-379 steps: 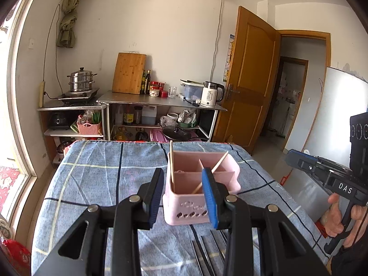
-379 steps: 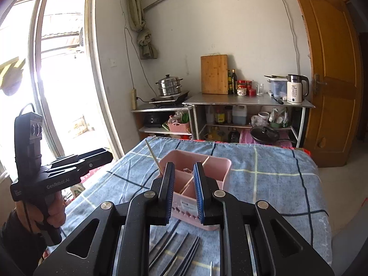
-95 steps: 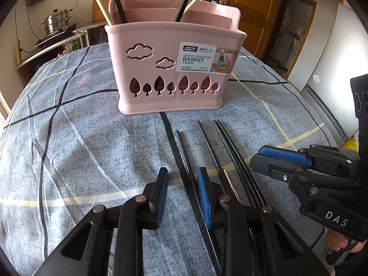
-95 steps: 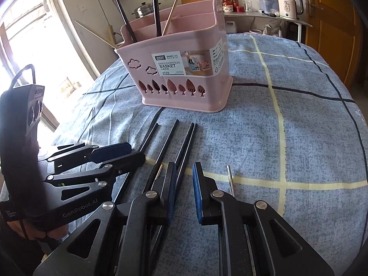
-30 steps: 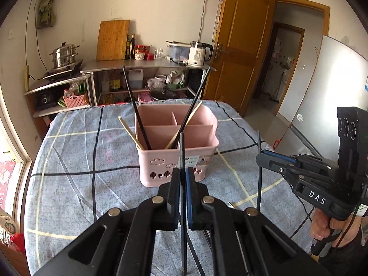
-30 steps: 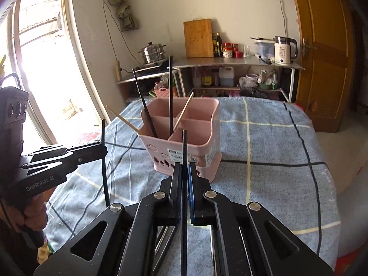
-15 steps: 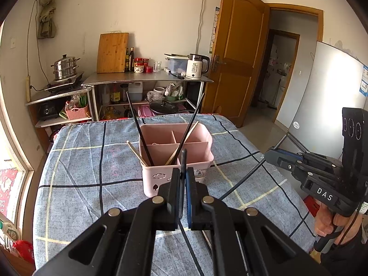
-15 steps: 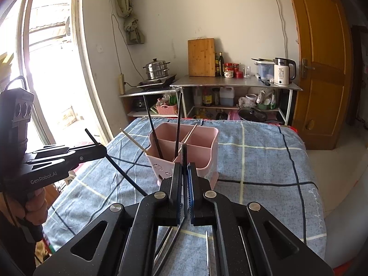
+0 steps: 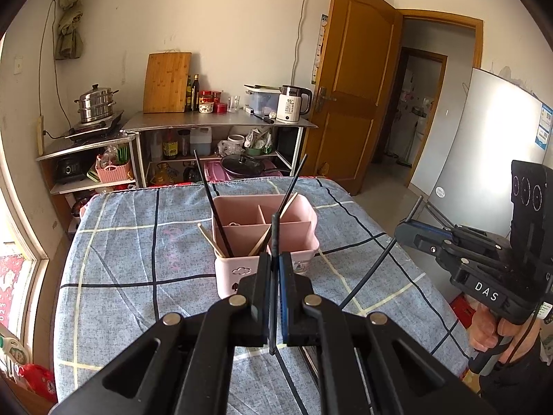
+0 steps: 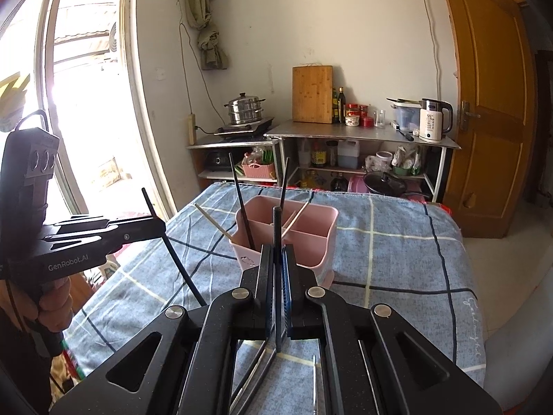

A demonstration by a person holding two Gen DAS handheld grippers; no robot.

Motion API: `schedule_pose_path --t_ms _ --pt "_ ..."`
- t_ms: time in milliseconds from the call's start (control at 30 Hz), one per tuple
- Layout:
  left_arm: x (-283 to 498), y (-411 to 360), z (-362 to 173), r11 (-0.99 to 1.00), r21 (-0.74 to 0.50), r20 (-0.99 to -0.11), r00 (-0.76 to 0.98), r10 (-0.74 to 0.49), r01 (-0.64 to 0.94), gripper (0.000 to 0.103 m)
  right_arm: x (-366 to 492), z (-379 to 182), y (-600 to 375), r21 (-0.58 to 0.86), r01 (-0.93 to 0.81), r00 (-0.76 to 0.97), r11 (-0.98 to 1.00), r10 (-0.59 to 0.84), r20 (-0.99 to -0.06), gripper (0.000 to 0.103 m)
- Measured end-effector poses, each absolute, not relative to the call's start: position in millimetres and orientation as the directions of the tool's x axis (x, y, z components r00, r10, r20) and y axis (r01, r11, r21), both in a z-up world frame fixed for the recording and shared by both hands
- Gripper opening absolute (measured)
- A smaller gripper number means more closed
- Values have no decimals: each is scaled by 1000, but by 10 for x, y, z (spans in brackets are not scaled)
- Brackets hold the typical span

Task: Organize utensils
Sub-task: 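Lift the left gripper's black chopstick into the basket while the right gripper does likewise, then open the left gripper in the basket while the right gripper releases its chopstick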

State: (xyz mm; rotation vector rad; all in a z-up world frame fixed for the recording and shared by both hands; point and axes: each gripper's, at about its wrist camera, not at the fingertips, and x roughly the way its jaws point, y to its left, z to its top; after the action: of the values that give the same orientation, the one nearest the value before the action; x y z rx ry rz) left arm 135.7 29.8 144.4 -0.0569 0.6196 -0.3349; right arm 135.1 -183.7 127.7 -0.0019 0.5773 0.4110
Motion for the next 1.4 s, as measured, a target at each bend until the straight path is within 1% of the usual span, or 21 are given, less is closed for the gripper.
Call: schedule_pose_path --t_ms 500,767,1000,1133,1400 --pt "1668 389 2108 950 -119 -482 820 -309 288 5 1689 1739 -1544 89 -416 793 905 409 -451 4" --pt "2005 433 2259 953 -117 -464 833 -302 280 5 1976 1883 -1488 112 -415 807 903 422 -413 4" --pt "2232 470 2196 951 -128 -456 835 -307 280 5 2162 1875 -1445 120 -408 814 905 420 -401 4" --pt "2332 486 2040 951 -138 -477 823 -308 276 5 2243 1732 -1416 124 -403 804 907 416 -425 4" --pt "2521 481 1678 954 -157 -547 782 -299 255 5 2371 1419 -1434 142 -393 772 908 410 -486 4"
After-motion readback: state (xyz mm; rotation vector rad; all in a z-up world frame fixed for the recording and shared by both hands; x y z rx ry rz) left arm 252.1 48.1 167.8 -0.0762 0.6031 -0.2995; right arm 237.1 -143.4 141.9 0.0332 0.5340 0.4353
